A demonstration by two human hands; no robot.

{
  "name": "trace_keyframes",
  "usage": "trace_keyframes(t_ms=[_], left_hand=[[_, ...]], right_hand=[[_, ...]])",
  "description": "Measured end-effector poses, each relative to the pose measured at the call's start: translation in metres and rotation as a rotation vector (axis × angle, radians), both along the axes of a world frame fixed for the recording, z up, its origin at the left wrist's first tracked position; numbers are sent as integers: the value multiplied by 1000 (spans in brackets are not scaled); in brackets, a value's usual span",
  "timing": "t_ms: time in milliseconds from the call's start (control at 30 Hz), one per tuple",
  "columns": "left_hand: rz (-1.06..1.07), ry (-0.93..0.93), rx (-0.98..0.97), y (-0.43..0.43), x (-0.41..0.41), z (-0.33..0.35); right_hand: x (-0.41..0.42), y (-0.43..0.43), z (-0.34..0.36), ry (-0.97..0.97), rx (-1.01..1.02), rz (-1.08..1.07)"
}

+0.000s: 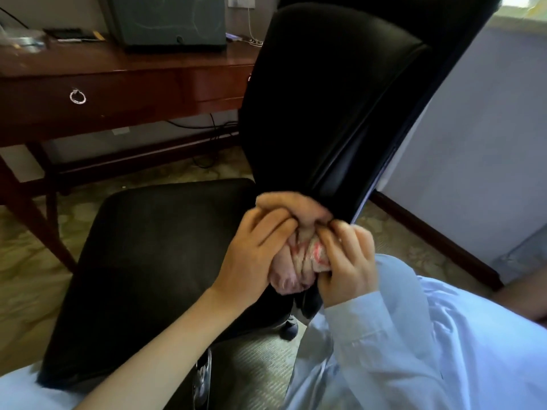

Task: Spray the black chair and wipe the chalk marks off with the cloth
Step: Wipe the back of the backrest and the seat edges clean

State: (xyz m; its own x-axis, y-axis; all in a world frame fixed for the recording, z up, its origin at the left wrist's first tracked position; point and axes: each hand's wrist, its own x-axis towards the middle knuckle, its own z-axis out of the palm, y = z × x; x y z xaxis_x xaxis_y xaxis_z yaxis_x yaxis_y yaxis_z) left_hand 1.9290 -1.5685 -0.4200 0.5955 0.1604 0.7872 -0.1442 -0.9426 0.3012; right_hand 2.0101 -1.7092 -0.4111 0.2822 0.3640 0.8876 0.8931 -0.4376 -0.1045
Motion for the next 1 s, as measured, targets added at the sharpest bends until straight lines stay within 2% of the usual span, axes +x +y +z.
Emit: trace_keyframes(t_ms=[133,267,367,433,467,533,633,700,833,933,1000], left_hand=[[2,207,11,-8,-17,-71],[57,454,-111,-18,-14,-117],[113,471,-223,-28,-11,-123],[76,409,-309,-33,-14,-113],[55,374,-284,-34,-16,-108],[-21,292,-348,-37,-21,-91],[-55,83,-217,-37,-21,-56],[-52,2,-135,-36,-16,-28],[-63,-2,-89,-33,-4,-7],[-94,56,-128,-40,-2,-38],[-113,173,-227,-45,-3,-72]], right_hand=[[4,-6,-67,-47,-265,86],[8,5,-110,-75,-544,15],[9,14,-107,-106,-634,9],[14,4,-99,-110,-624,96],[18,-5,-90,-106,-605,151],[22,-24,-62,-136,-500,206],[23,-39,-4,-178,-219,181],[26,-43,24,-218,-112,122],[30,-43,32,-139,-12,54],[29,-45,-2,-50,-2,50],[33,-50,-35,85,-80,81]])
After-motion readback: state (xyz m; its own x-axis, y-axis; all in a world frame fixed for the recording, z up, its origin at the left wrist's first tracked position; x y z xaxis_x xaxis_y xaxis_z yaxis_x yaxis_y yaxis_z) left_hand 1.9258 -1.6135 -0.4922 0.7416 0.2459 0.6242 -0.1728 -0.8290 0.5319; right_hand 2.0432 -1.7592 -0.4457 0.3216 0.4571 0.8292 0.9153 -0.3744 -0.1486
